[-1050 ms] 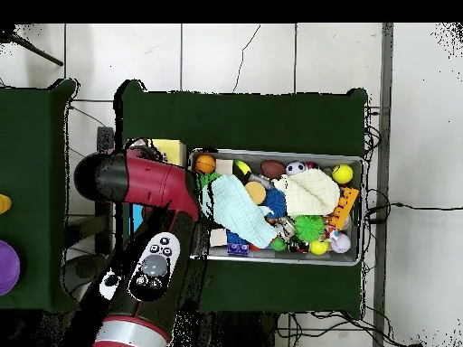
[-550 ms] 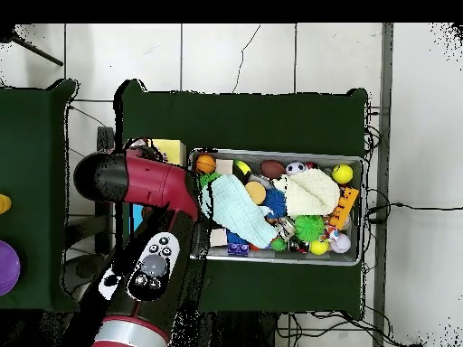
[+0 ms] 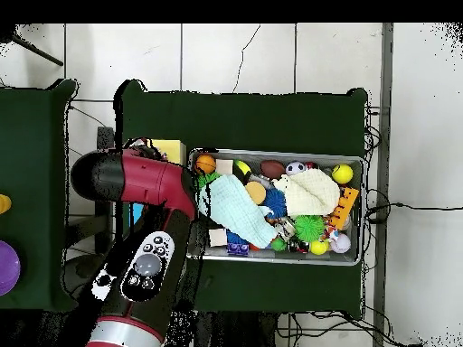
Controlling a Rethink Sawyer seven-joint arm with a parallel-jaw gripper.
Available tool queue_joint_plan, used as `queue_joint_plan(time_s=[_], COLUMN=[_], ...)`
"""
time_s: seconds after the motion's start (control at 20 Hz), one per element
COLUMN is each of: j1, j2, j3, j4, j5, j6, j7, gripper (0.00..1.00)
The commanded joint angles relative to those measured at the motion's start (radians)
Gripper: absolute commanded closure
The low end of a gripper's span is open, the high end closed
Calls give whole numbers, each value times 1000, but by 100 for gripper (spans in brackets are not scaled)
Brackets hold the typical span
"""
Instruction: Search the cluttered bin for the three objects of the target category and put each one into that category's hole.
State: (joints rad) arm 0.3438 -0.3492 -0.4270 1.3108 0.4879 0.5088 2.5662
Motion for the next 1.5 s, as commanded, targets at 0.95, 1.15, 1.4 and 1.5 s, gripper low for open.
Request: queue_joint_plan(time_s=[0.95,1.15,1.4,1.5], j1=[-96,-93,-123,-147], j2=[70,62,45,32], j3=[79,86,122,156], j4=[115,127,150,166], j5=[-91,-83,-77,-68], j6=[159,204,197,198], j7=[32,50,18,-3], gripper=[100,100,100,100])
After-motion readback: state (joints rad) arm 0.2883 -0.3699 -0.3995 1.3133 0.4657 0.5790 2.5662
